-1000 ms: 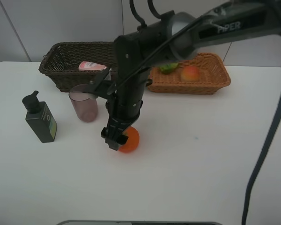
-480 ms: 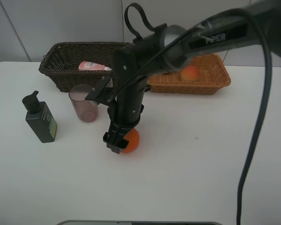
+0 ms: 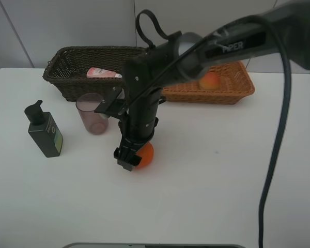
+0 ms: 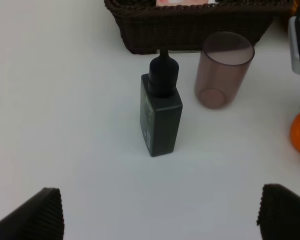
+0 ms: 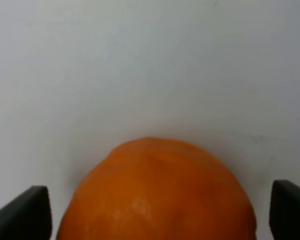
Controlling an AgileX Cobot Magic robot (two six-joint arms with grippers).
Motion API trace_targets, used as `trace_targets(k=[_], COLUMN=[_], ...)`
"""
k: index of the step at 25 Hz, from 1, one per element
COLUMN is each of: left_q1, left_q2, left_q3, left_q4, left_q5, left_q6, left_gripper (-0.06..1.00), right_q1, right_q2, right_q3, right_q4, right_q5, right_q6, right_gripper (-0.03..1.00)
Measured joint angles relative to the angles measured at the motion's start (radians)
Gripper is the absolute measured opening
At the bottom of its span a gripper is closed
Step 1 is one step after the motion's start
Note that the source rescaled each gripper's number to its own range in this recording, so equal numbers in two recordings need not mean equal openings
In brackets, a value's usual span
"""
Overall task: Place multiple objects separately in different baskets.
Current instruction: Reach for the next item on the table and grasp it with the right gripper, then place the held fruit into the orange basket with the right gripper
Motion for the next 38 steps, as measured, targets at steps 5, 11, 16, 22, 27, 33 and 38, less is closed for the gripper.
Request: trace_targets(k=[5,11,16,22,27,33,38], left_q1=[0.000,0.000,0.000,0.000,0.000,0.000,0.000], left_q2=[0.000,0.000,0.000,0.000,0.000,0.000,0.000], left_q3=[0.000,0.000,0.000,0.000,0.000,0.000,0.000], left_q4=[0.000,0.000,0.000,0.000,0.000,0.000,0.000], left_q5=[0.000,0.000,0.000,0.000,0.000,0.000,0.000], left_q6=[0.000,0.000,0.000,0.000,0.000,0.000,0.000], left_gripper=[0.99,0.99,0.99,0.99,0.99,0.99,0.99], right_q1=[0.000,0.000,0.000,0.000,0.000,0.000,0.000], right_q2=[0.011,0.011,0.011,0.011,0.011,0.011,0.000], right_q3=[0.003,0.003,0.003,0.003,0.003,0.003,-0.037], right_q4=[0.000,0.000,0.000,0.000,0.000,0.000,-0.001], right_q5=[-0.011,-0.017,-0.017,-0.017,-0.017,-0.017,0.035], right_q6=[0.000,0.001,0.001,0.001,0.001,0.001,0.046], right_gripper=[0.76,0.49,0.49,0.49,0.49,0.49,0.49])
